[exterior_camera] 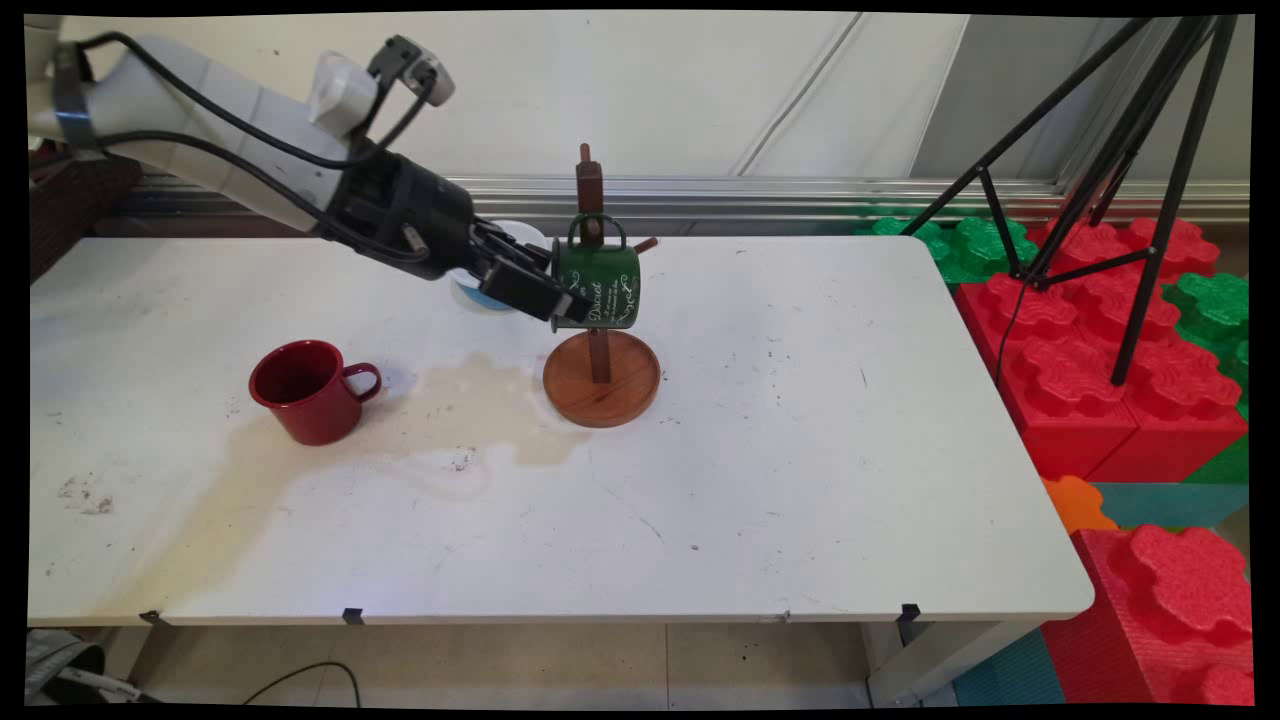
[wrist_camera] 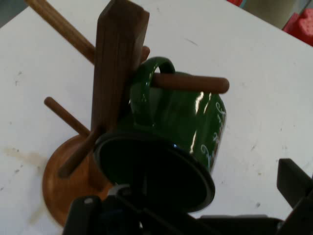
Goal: Pick up the green mug from the rack, then place the picked object on the table
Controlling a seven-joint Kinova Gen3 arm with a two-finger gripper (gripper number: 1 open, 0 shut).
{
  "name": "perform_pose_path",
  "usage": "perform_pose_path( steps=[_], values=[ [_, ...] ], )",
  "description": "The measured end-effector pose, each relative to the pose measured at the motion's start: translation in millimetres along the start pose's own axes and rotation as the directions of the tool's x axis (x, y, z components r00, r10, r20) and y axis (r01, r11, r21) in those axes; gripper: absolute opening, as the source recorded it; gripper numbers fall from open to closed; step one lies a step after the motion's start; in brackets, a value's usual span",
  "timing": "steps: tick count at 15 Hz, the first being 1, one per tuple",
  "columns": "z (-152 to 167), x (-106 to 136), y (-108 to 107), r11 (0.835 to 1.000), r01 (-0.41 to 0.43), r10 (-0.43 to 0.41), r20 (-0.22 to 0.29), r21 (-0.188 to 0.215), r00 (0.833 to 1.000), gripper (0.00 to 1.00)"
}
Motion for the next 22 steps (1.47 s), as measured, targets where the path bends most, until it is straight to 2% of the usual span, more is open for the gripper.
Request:
perform_pose_path(
  steps=[12,13,22],
  values=[
    [32.4,-0.9,3.5,1.000,0.016,-0.016,-0.032,-0.002,0.999,1.00],
    [33.2,-1.0,3.6,1.000,0.016,-0.016,-0.034,-0.001,0.999,0.00],
    [29.8,-2.5,1.6,1.000,-0.001,0.002,-0.063,0.010,0.998,0.00]
  ],
)
